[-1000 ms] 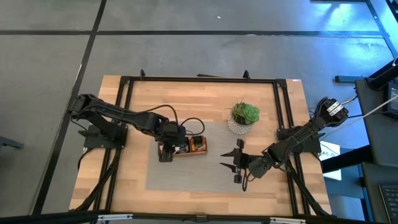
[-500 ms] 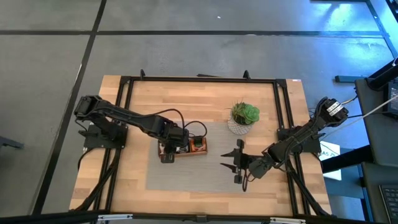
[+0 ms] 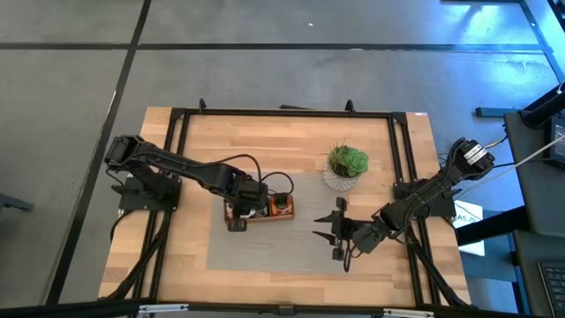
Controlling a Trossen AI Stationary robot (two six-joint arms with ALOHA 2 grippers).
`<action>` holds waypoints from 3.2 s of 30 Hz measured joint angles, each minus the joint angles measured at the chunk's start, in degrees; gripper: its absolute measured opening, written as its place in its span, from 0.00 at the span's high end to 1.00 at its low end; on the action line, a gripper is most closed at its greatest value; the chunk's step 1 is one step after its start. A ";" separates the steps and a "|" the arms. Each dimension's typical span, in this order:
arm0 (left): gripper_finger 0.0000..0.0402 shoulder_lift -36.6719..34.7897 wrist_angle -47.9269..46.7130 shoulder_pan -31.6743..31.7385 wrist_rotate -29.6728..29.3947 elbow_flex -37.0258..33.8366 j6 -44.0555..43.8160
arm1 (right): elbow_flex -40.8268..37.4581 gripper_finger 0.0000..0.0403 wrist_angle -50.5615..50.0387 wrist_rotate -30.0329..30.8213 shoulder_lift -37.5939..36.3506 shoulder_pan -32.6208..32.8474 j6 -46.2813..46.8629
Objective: Pick & Place Tea
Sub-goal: Put the white tea bag into the left section of the wooden organizer, then adjust the orange tea bag in the right section of the wooden organizer
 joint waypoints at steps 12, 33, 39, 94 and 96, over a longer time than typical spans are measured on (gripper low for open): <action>0.99 -15.70 7.45 -4.64 -11.33 -3.12 -6.40 | 0.02 0.61 -1.91 -0.08 0.00 0.00 4.18; 0.99 -36.05 41.06 -17.93 -29.55 -40.09 -21.10 | 0.02 0.61 -1.66 0.04 0.00 0.02 4.11; 0.99 -36.05 41.03 -18.14 -30.33 -42.40 -23.05 | 0.02 0.61 -1.64 0.07 0.00 0.02 4.11; 0.72 -32.64 38.05 -14.62 -25.80 -40.67 -17.42 | 0.02 0.61 -1.64 0.11 0.00 0.01 4.11; 0.70 -34.38 37.98 -14.62 -25.66 -39.54 -16.06 | 0.02 0.61 -1.62 0.11 0.00 0.00 4.11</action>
